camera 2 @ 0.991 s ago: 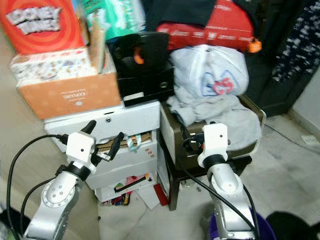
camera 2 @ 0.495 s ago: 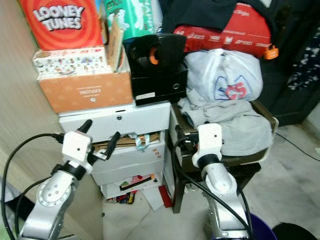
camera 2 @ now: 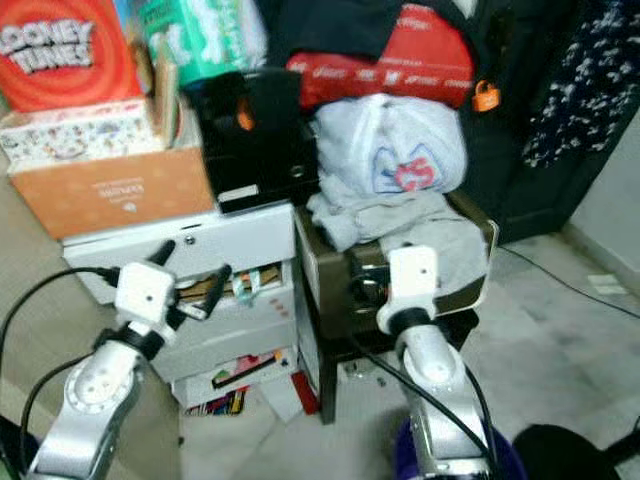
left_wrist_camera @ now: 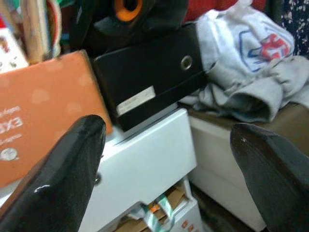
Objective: Clean up the room
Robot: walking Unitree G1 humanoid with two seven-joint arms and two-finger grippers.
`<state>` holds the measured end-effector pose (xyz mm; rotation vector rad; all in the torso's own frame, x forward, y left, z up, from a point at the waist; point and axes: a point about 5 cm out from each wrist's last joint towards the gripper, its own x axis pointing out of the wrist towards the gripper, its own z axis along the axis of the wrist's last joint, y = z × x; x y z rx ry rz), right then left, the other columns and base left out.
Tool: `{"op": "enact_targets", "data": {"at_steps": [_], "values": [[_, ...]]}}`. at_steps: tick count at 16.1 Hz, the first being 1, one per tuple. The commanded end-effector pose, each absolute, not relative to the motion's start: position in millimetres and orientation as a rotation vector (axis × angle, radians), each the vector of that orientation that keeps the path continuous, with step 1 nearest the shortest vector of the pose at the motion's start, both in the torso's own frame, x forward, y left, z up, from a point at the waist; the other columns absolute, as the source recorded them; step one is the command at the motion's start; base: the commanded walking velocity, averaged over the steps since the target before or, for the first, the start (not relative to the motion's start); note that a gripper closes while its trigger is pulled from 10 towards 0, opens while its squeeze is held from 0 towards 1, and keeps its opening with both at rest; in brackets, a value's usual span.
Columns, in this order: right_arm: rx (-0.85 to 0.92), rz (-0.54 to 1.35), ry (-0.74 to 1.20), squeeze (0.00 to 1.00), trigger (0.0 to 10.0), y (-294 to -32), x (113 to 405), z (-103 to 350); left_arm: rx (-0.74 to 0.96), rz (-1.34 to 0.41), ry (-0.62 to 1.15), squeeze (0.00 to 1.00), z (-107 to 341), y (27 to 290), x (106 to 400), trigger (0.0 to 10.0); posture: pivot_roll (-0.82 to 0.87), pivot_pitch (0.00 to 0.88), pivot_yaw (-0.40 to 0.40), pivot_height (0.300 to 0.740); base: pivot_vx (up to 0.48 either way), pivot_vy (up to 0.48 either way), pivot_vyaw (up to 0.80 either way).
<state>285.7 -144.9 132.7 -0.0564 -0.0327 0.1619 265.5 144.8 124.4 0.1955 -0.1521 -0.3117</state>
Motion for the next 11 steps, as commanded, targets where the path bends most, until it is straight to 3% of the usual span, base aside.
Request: {"op": "enact_targets", "data": {"at_steps": [1, 3, 6, 9, 11], "values": [[-0.067, 0.128, -0.031, 0.0, 10.0, -153.8, 286.1, 132.9, 0.183, -0.34, -0.153, 0.0, 124.9, 138.9, 266.4, 10.0, -0.11, 0.0, 0.026, 0.74, 0.0, -0.315, 0.0], [-0.066, 0.126, -0.033, 0.0, 10.0, -154.0, 286.8, 132.9, 0.188, -0.341, -0.155, 0.0, 125.1, 138.8, 267.1, 10.0, -0.11, 0.0, 0.029, 0.74, 0.0, -0.292, 0.0], [-0.066, 0.122, -0.028, 0.0, 10.0, -151.6, 288.8, 131.2, 0.209, -0.321, -0.136, 0.0, 121.4, 142.2, 268.1, 10.0, -0.09, 0.0, 0.025, 0.74, 0.0, 0.0, 0.0], [-0.003, 0.131, 0.061, 0.0, 10.0, -138.7, 295.5, 117.7, 0.243, -0.266, 0.004, 0.0, 97.0, 161.7, 267.6, 10.0, -0.07, 0.0, 0.018, 0.74, 0.0, 0.0, 0.0], [0.012, 0.156, 0.178, 0.0, 10.0, -125.4, 301.2, 97.9, 0.173, -0.208, 0.133, 0.0, 77.2, 175.7, 270.1, 10.0, -0.06, 0.0, 0.015, 0.74, 0.0, 0.0, 0.0]]}}
